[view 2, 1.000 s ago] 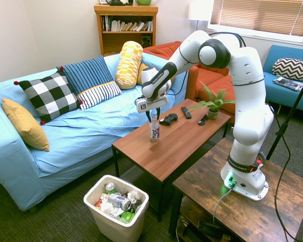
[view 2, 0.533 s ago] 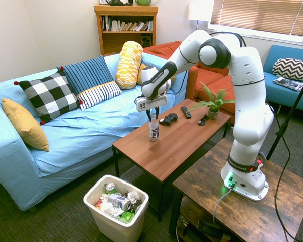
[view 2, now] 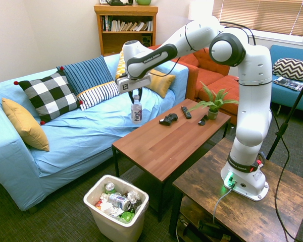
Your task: Throw the bottle in the trash bin
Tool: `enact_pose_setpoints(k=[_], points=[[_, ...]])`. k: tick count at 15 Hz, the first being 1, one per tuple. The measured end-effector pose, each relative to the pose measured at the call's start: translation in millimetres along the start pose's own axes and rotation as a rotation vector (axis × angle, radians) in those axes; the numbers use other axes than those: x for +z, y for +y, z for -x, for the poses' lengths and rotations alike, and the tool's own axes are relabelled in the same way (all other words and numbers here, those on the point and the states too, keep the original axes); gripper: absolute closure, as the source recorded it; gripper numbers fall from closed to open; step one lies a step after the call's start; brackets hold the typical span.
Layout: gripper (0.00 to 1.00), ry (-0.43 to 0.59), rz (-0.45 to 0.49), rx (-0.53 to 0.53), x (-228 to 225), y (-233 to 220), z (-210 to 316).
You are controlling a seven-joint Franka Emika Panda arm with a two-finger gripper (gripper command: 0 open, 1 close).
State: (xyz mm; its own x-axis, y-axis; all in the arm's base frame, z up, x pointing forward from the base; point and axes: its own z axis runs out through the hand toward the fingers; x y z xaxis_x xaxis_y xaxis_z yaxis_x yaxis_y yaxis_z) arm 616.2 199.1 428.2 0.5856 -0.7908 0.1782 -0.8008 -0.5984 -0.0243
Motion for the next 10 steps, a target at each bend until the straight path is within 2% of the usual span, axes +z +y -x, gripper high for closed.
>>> enact_pose_setpoints(k=[2, 4, 7, 10], points=[[1.0, 0.037, 0.002, -0.08, -20, -39, 62], [1.0, 0.047, 0.019, -0.159, -18, -71, 118], [1.0, 0.032, 0.053, -0.262, 6, -96, 190], [1.0, 0.0, 0.096, -0.34, 40, -99, 246]])
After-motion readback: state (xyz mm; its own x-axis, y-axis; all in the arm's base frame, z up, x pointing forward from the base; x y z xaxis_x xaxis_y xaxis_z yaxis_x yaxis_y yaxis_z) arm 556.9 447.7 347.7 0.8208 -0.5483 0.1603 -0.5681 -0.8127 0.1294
